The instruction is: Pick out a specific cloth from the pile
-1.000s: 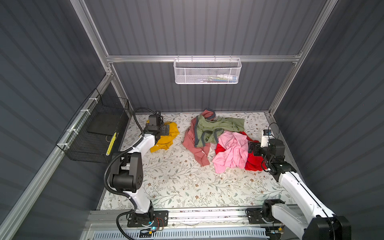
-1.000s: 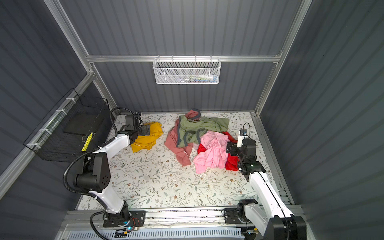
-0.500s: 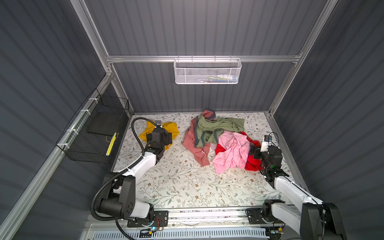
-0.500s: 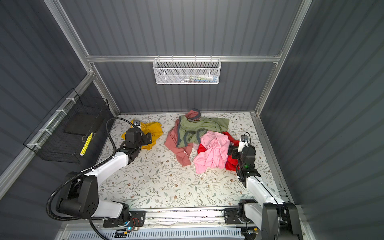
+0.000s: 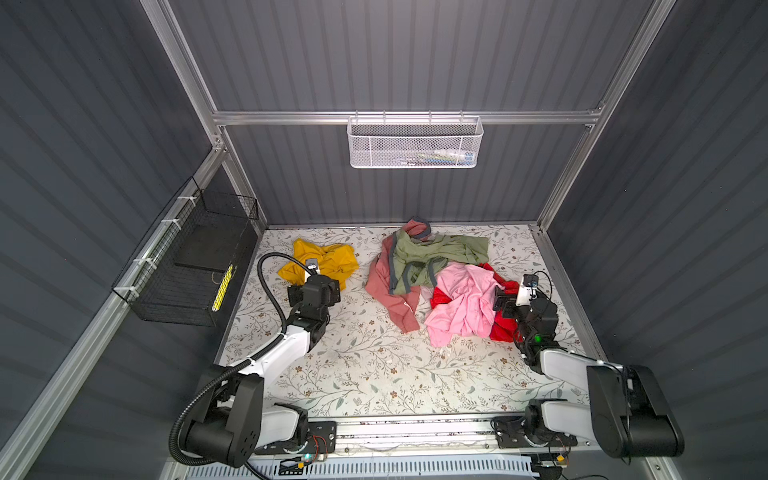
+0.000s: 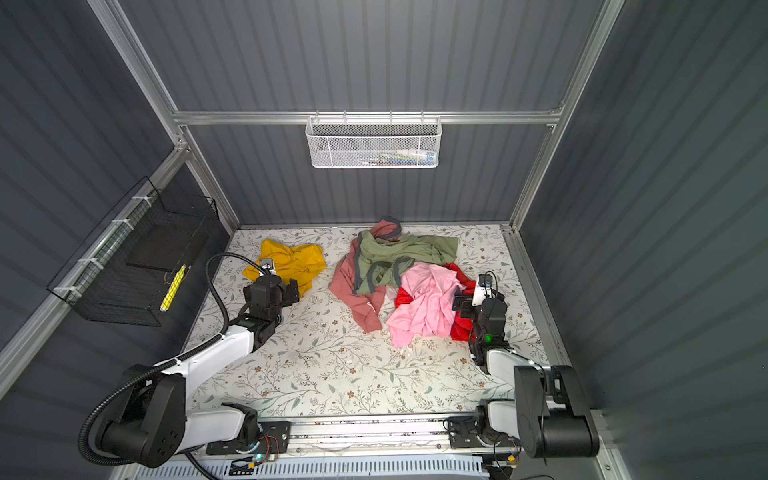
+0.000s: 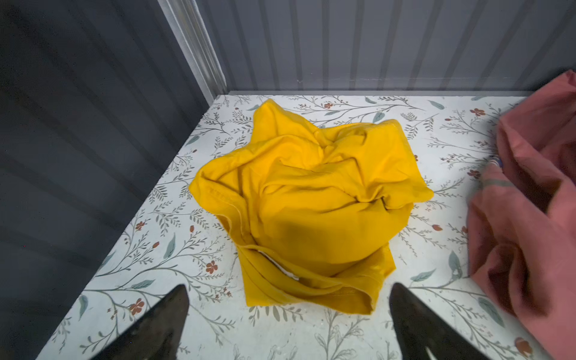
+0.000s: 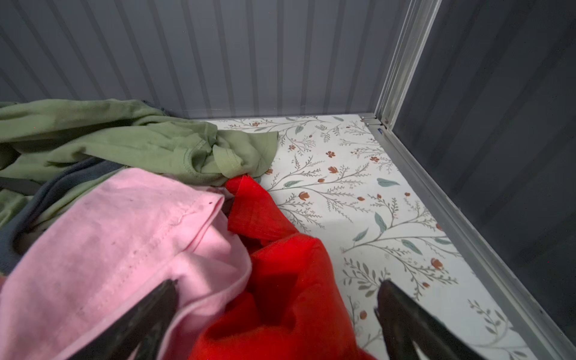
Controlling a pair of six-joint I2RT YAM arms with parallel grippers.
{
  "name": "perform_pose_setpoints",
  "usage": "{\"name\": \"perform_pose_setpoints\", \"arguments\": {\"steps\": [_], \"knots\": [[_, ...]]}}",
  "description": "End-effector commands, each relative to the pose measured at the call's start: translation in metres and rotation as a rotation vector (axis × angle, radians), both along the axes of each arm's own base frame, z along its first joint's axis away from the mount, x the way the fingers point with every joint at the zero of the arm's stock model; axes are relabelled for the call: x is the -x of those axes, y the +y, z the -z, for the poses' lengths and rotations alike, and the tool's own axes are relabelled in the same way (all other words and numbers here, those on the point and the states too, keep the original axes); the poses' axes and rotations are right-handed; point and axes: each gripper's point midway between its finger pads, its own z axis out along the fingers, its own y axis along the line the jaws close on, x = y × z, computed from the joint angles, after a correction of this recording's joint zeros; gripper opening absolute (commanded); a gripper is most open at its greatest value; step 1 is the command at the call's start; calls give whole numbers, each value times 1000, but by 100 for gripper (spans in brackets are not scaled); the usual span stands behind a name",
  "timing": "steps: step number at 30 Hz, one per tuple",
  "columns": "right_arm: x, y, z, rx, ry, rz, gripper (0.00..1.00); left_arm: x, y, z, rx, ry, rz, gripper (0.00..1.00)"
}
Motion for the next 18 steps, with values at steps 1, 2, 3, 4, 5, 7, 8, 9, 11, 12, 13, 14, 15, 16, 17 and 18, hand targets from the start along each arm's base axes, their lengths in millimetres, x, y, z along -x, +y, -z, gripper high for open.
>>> {"name": "perform_pose_setpoints", "arguments": {"steps": [1, 2, 3, 4, 5, 7, 8, 9, 11, 12, 13, 14, 15, 16, 17, 18], "knots": [[-11, -1, -1, 5, -59, -4, 99, 5, 13, -14, -18, -71, -68, 100], [-14, -3, -1, 6, -74, 6, 99, 5, 15, -15, -30, -74, -75, 100], [-14, -4, 3, 3, -44, 11, 99, 6, 16, -15, -41, -74, -80, 100], [-15, -4, 5, -1, -10, 11, 99, 5, 17, -16, -51, -81, -83, 100], [-16, -4, 4, -7, -14, 6, 99, 5, 19, -15, -65, -87, -86, 100], [-18, -4, 3, -11, -35, 1, 99, 2, 19, -14, -86, -114, -86, 100], [-17, -5, 4, -12, -14, 3, 99, 0, 20, -12, -105, -125, -92, 100], [-18, -5, 5, -15, -6, 2, 99, -1, 21, -11, -108, -142, -102, 100], [-19, -7, 3, -22, -25, 5, 99, -5, 18, -5, -107, -180, -87, 100], [-19, -8, 4, -23, -17, 13, 99, -7, 17, -2, -113, -191, -79, 100], [-19, -8, 5, -25, -7, 15, 99, -9, 17, 4, -122, -190, -78, 100], [-20, -8, 5, -26, -9, 14, 99, -11, 17, 8, -138, -195, -76, 100], [-20, -9, 4, -25, -15, 14, 99, -13, 17, 13, -168, -174, -72, 100], [-20, -9, 5, -26, -14, 14, 99, -14, 17, 19, -182, -148, -61, 100], [-20, -8, 5, -27, -9, 14, 99, -15, 18, 23, -186, -138, -55, 100], [-20, -8, 5, -27, -9, 12, 99, -14, 19, 27, -186, -134, -45, 100]]}}
